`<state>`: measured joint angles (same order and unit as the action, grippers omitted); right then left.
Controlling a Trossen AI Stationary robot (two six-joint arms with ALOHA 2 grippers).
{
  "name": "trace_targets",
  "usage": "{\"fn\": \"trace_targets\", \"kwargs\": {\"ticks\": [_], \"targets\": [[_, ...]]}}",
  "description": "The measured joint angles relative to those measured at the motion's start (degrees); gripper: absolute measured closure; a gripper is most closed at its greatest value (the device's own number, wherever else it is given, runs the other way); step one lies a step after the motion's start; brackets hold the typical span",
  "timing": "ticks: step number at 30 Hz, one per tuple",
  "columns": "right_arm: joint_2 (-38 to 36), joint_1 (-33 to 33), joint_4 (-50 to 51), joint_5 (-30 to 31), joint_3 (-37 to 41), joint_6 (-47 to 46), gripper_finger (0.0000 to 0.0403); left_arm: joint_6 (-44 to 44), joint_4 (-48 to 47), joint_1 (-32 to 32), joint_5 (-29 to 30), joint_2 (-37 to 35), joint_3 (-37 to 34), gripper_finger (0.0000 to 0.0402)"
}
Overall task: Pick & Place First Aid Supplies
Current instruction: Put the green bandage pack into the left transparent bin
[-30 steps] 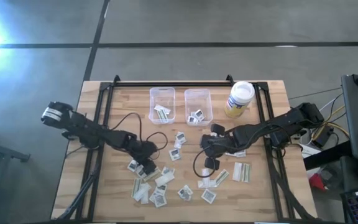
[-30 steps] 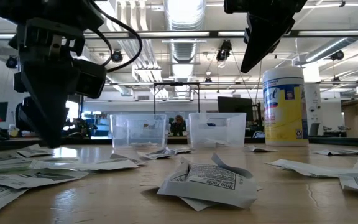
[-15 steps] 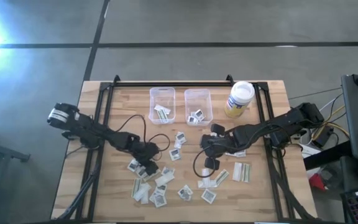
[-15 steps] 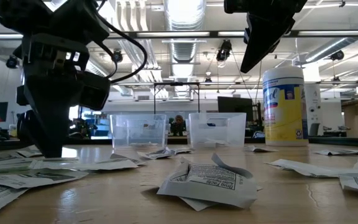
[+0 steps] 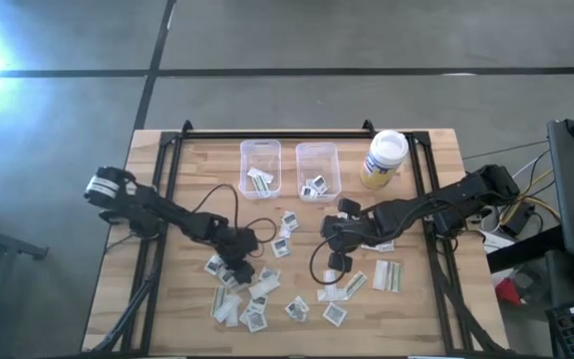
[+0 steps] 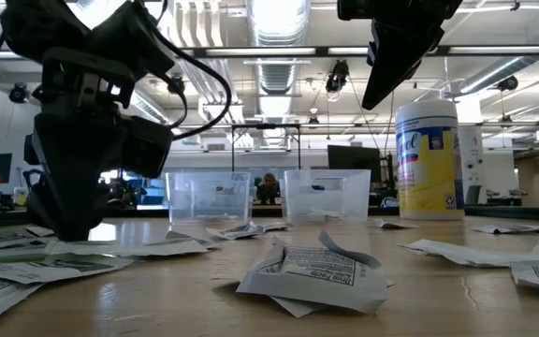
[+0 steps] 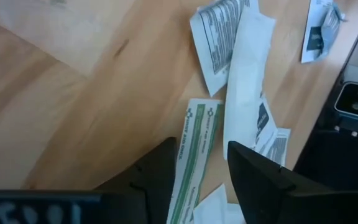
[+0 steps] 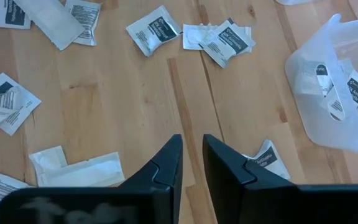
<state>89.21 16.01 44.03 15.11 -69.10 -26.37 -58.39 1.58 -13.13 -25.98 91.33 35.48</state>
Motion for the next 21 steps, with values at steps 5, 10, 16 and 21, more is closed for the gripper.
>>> {"fn": "trace_targets", "kwargs": {"ticks": [5,10,16,21], "targets": [[0.00,0.00,0.00,0.00,0.00,-0.06,0.0340,1.27,0.00,0.02,-1.05,1.11,0.00,0.0256],[0.00,0.00,0.00,0.00,0.00,-0.20,0.0334,2.37,-0.01,0.02,-2.15,1.99,0.00,0.0289],[0.00,-0.01,-0.02,0.00,0.00,-0.20,0.0328,3.55,0.00,-0.07,-2.29,2.01,-0.07,0.0356],[0.00,0.00,-0.02,0.00,0.00,-0.21,0.0331,4.35,0.00,-0.07,-2.66,1.48,-0.14,0.0396]]}}
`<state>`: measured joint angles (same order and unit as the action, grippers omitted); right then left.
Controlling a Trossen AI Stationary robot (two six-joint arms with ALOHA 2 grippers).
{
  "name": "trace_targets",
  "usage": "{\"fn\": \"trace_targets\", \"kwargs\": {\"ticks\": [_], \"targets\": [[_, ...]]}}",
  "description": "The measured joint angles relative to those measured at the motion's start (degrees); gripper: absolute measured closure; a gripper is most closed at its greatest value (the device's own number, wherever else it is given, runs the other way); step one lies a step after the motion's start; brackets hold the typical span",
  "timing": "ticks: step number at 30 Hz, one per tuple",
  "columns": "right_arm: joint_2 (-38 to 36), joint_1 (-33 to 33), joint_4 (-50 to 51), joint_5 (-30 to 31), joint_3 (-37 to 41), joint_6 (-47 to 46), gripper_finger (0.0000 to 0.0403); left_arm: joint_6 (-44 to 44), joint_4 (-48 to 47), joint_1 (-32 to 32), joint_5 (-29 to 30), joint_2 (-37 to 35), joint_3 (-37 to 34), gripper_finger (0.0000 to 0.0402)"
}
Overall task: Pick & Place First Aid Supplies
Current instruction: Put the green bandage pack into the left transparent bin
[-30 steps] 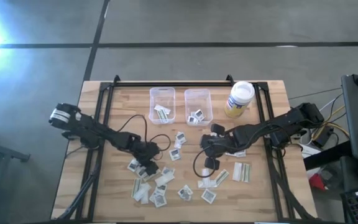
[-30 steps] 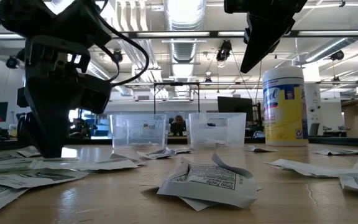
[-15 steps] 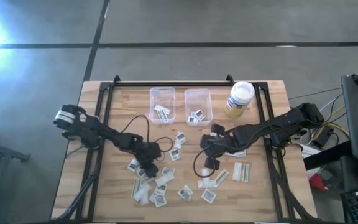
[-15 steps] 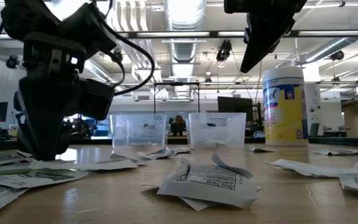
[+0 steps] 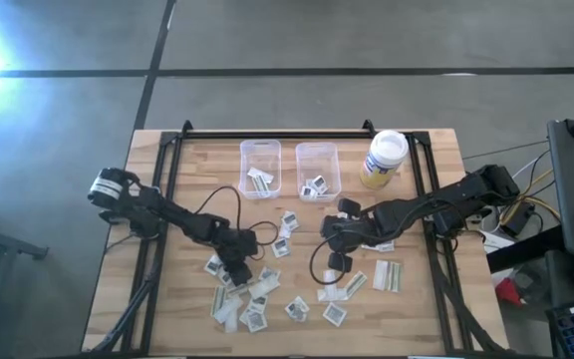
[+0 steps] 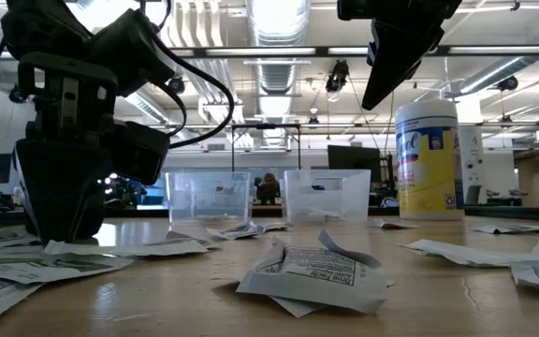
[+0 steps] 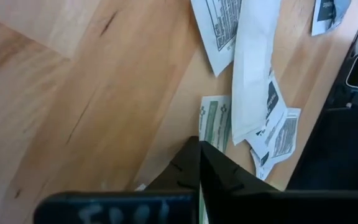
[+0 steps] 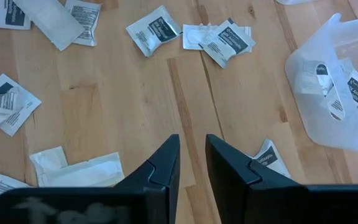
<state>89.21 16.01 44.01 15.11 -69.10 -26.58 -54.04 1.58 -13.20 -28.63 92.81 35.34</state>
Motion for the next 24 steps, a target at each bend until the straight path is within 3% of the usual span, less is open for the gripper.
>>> {"fn": "trace_targets", "kwargs": {"ticks": [24], "targets": [[0.00,0.61,0.20,0.02,0.00,0.03,0.0346,-0.03,-0.42,-0.09,-4.51,-5.60,-0.10,0.0401]]}}
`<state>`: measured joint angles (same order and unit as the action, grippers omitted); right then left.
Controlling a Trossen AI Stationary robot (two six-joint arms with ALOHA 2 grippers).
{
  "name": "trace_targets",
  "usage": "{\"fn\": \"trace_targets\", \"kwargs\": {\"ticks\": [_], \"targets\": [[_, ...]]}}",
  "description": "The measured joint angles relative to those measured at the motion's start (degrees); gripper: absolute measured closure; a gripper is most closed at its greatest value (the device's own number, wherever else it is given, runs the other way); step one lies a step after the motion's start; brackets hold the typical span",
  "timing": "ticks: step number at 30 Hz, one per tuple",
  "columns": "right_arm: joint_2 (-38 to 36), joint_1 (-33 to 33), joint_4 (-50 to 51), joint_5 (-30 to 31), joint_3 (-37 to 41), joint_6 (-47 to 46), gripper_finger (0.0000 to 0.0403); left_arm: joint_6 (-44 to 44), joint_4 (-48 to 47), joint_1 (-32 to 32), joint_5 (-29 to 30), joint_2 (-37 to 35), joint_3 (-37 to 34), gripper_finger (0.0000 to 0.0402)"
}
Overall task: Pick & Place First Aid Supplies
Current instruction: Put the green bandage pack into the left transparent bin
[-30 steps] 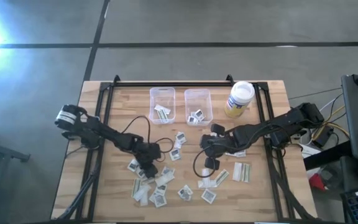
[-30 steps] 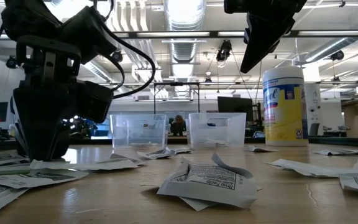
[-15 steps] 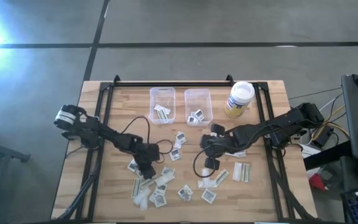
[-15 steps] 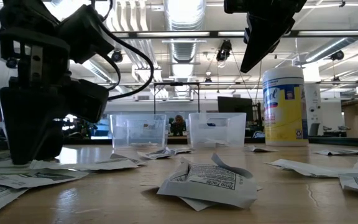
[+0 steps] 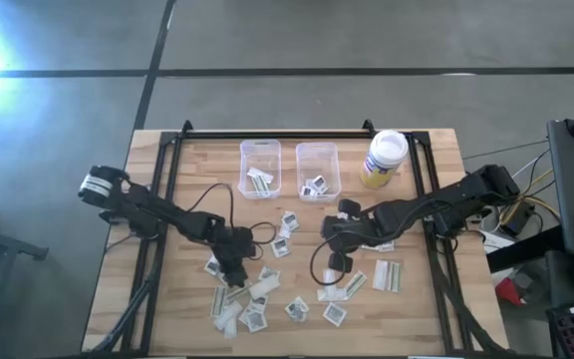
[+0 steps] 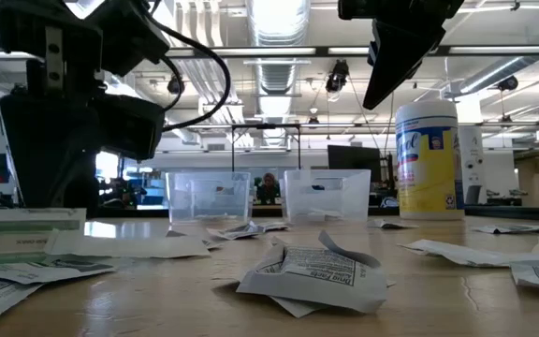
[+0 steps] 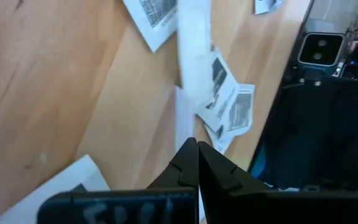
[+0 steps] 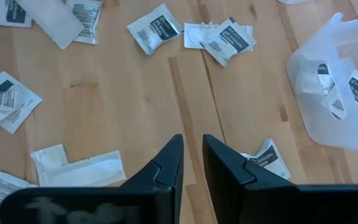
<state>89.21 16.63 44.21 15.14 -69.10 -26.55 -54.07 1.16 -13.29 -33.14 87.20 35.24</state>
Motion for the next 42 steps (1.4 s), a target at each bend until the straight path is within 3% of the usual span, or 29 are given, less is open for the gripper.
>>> {"fn": "trace_targets", "kwargs": {"ticks": [11,15,25,31,42], "targets": [[-0.02,2.40,-13.70,-0.03,7.61,1.00,0.0346,0.53,-0.88,0.00,-0.24,-0.25,0.04,0.0401],[-0.02,2.41,-15.62,-0.08,9.22,-0.77,0.0346,2.69,-0.89,0.12,3.95,-0.25,0.35,0.0392],[-0.02,3.30,-15.45,-1.92,8.55,-1.97,0.0346,5.98,-0.58,0.19,6.35,-0.25,4.02,0.0285],[-0.02,3.25,-15.45,-1.92,8.20,-1.44,0.0346,2.39,1.89,0.28,6.71,-0.25,3.97,0.0226],[-0.02,3.25,-15.46,-1.90,8.15,-1.31,0.0346,-4.10,5.03,0.28,6.47,3.92,3.85,0.0218]]}}
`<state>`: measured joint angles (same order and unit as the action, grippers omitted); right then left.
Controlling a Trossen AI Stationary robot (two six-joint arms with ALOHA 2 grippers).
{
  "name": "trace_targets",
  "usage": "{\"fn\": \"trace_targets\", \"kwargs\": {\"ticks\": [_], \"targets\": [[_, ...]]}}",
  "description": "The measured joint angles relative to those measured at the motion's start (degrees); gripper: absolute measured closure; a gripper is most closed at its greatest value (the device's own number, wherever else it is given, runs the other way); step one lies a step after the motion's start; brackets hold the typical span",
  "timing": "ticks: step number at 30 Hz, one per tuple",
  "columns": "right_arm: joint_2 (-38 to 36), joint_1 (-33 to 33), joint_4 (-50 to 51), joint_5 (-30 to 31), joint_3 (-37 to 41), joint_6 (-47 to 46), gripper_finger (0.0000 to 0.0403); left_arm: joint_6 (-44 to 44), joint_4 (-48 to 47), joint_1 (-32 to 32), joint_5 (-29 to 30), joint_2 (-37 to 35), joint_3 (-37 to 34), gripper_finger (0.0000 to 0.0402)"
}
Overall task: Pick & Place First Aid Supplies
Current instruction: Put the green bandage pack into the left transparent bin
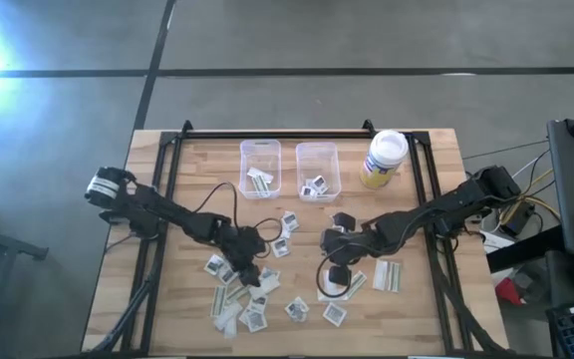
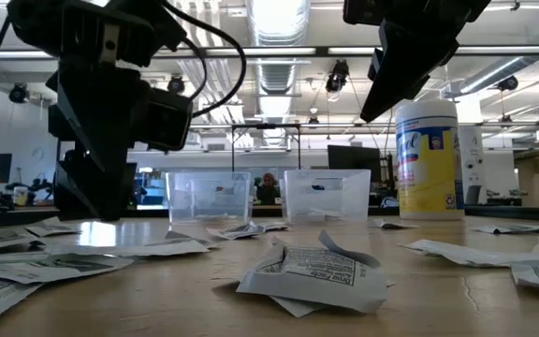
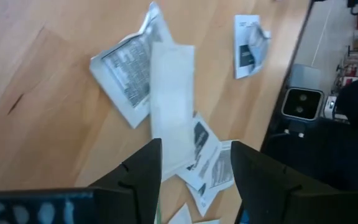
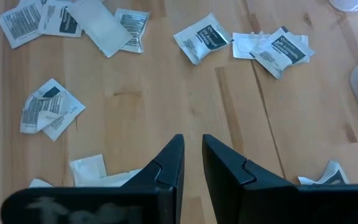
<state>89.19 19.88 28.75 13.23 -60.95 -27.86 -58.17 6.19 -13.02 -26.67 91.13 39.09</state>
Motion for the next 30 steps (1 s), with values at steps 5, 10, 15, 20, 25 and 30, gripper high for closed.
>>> {"fn": "trace_targets", "kwargs": {"ticks": [5,10,15,20,25,30], "targets": [[0.00,0.00,-0.04,0.02,-0.02,-0.01,0.0346,-1.37,0.29,0.00,0.14,1.01,-0.02,0.0218],[0.00,0.00,-0.21,0.02,-0.02,1.07,0.0346,-1.84,1.50,-0.02,0.19,2.69,-0.02,0.0218],[0.00,0.00,-0.36,0.04,-0.02,1.26,0.0346,-2.08,3.17,-0.04,-0.71,4.51,-0.02,0.0218],[0.01,0.00,-0.43,0.07,-0.04,1.52,0.0346,-2.43,3.40,-0.09,-0.90,5.94,0.00,0.0219],[0.02,0.00,-0.43,0.11,-0.04,1.55,0.0346,-2.83,3.90,-0.11,-1.53,6.61,0.22,0.0219],[0.02,0.00,-0.43,0.17,-0.04,2.05,0.0346,-2.90,4.82,-0.66,-1.53,6.67,0.22,0.0219]]}}
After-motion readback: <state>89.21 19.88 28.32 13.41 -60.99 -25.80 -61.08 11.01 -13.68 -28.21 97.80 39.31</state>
